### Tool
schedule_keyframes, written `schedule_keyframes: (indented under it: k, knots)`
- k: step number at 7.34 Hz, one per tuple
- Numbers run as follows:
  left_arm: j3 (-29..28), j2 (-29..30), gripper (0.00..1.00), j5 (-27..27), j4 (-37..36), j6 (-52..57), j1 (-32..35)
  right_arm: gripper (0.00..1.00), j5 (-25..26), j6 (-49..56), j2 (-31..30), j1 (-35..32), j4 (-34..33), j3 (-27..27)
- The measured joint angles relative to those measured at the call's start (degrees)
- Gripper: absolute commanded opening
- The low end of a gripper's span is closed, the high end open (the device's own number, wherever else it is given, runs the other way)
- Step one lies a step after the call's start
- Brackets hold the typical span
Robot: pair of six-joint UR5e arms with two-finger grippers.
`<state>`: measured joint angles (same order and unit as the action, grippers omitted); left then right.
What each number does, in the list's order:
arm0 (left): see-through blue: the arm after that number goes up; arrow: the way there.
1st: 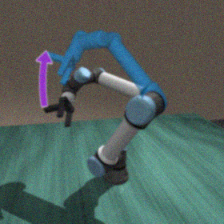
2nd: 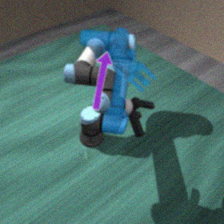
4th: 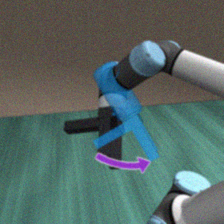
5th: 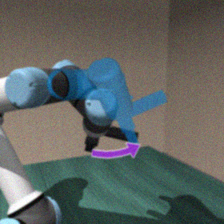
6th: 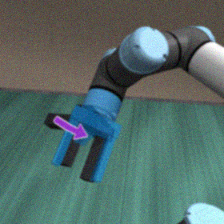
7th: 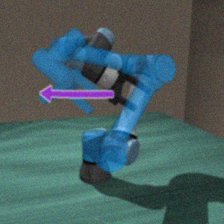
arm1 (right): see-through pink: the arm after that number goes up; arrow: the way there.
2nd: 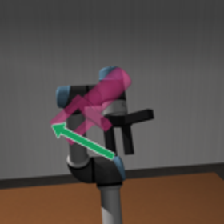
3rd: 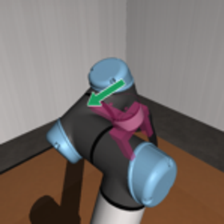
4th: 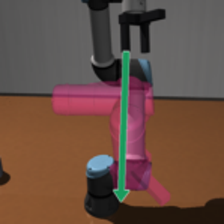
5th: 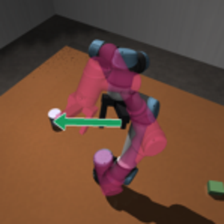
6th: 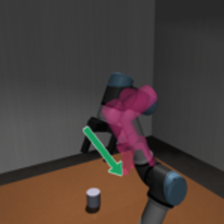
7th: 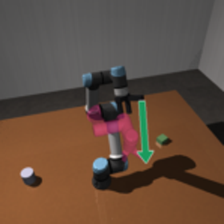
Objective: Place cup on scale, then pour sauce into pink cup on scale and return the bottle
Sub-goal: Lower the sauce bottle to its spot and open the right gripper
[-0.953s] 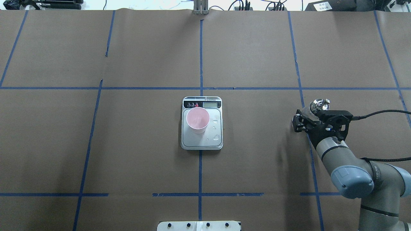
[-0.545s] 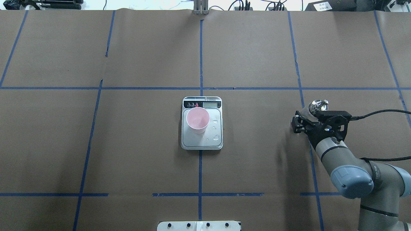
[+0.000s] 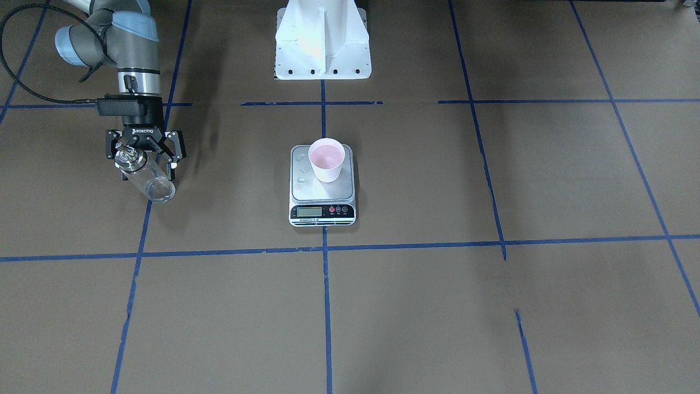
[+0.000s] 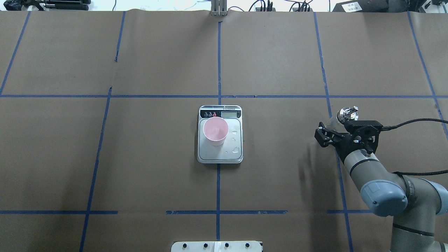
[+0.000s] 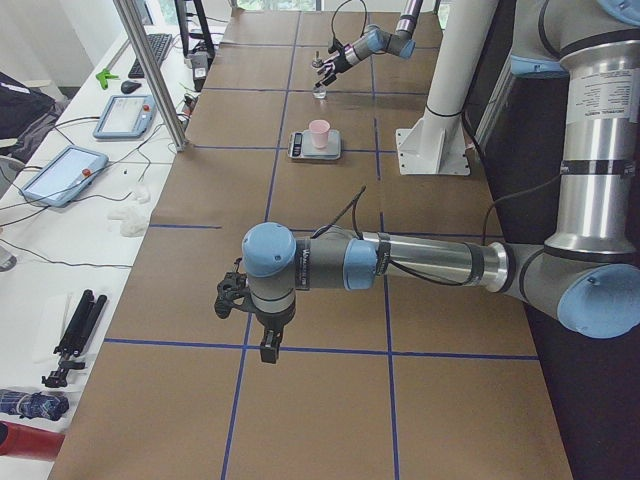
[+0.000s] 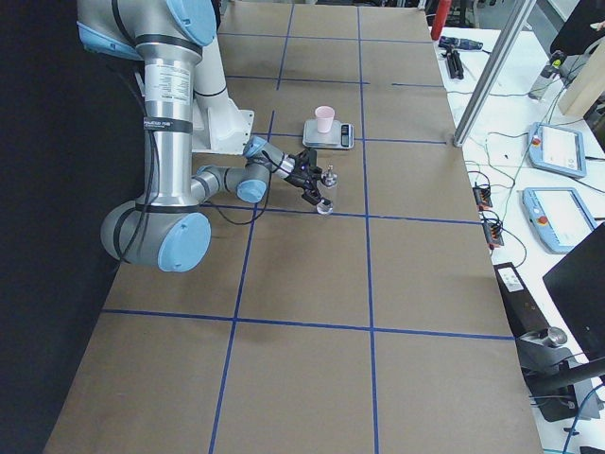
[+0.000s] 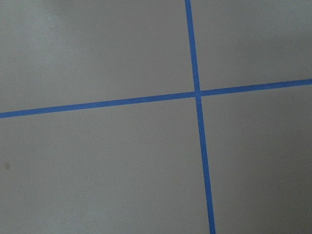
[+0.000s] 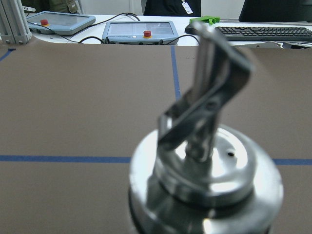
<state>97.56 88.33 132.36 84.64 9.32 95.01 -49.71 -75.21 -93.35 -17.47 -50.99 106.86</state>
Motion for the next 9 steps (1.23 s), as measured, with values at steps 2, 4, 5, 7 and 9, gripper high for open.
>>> schedule_keyframes:
  k: [2, 4, 5, 7, 9]
  knots:
    - [0.0, 0.0, 1.00, 0.0, 0.0, 0.0, 0.0, 1.00, -0.8, 0.1, -0.7, 0.0, 0.1, 0.4]
    - [0.0, 0.0, 1.00, 0.0, 0.0, 0.0, 0.0, 1.00, -3.9, 0.2, -4.2, 0.3, 0.5, 2.6]
    - [0.0, 0.0, 1.00, 0.0, 0.0, 0.0, 0.0, 1.00, -5.7, 0.2, -6.1, 0.7, 0.6, 4.6]
    - [0.1, 0.0, 1.00, 0.0, 0.0, 0.0, 0.0, 1.00, -7.5, 0.2, -7.7, 2.0, 0.6, 7.0]
    - [0.1, 0.0, 1.00, 0.0, 0.0, 0.0, 0.0, 1.00, -10.4, 1.2, -9.8, 2.4, 0.7, 8.7]
